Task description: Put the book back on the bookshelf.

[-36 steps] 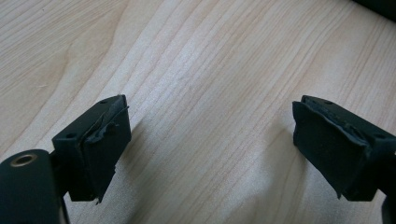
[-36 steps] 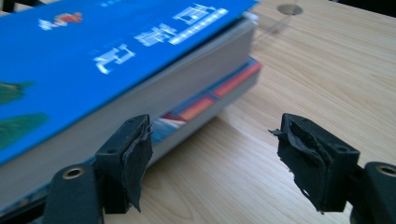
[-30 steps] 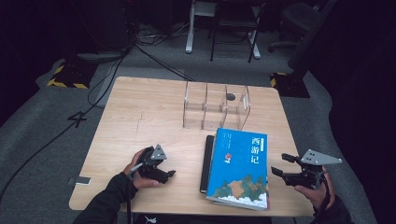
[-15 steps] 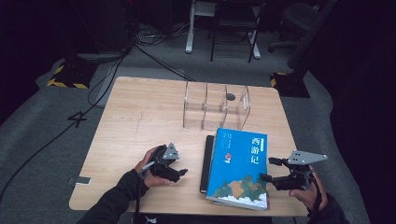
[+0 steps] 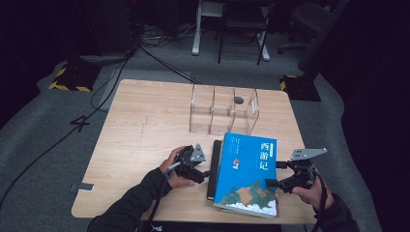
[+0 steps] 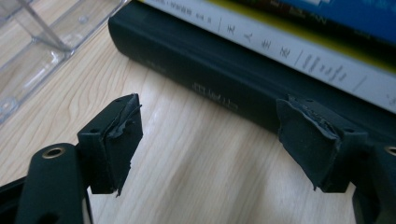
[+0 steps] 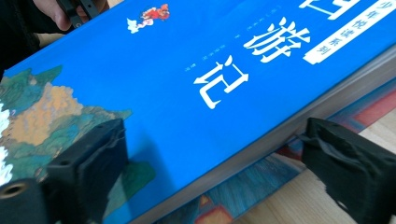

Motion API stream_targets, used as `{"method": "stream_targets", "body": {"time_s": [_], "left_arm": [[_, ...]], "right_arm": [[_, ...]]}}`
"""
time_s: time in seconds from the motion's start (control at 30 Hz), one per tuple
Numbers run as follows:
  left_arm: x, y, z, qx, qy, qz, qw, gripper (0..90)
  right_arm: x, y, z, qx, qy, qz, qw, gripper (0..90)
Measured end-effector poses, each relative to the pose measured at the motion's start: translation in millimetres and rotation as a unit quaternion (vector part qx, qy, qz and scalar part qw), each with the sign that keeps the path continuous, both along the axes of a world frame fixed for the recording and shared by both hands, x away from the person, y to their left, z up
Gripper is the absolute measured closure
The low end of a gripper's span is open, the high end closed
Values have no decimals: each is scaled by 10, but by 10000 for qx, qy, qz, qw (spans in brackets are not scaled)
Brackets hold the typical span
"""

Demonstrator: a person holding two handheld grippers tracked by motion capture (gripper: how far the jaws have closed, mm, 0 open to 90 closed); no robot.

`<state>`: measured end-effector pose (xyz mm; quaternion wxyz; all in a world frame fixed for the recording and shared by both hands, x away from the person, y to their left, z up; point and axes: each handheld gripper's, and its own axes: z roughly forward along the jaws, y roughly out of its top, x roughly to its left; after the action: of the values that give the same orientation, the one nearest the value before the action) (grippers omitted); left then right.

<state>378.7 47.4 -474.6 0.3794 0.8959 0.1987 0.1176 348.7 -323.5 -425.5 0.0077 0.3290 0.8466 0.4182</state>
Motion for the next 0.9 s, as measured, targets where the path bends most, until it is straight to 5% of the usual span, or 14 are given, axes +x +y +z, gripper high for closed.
{"method": "stream_targets", "body": {"time_s": [0.23, 0.7, 0.9], "left_arm": [[81, -60, 35, -195, 28, 59, 9998, 241], [114, -176, 69, -262, -43, -60, 9996, 255], [109, -180, 71, -248, -61, -52, 9997, 257]], "right_arm": [[18, 53, 12, -102, -100, -4, 9999, 28], [2, 84, 62, -90, -383, 75, 9992, 54], [37, 121, 124, -57, -552, 72, 9984, 130]]}}
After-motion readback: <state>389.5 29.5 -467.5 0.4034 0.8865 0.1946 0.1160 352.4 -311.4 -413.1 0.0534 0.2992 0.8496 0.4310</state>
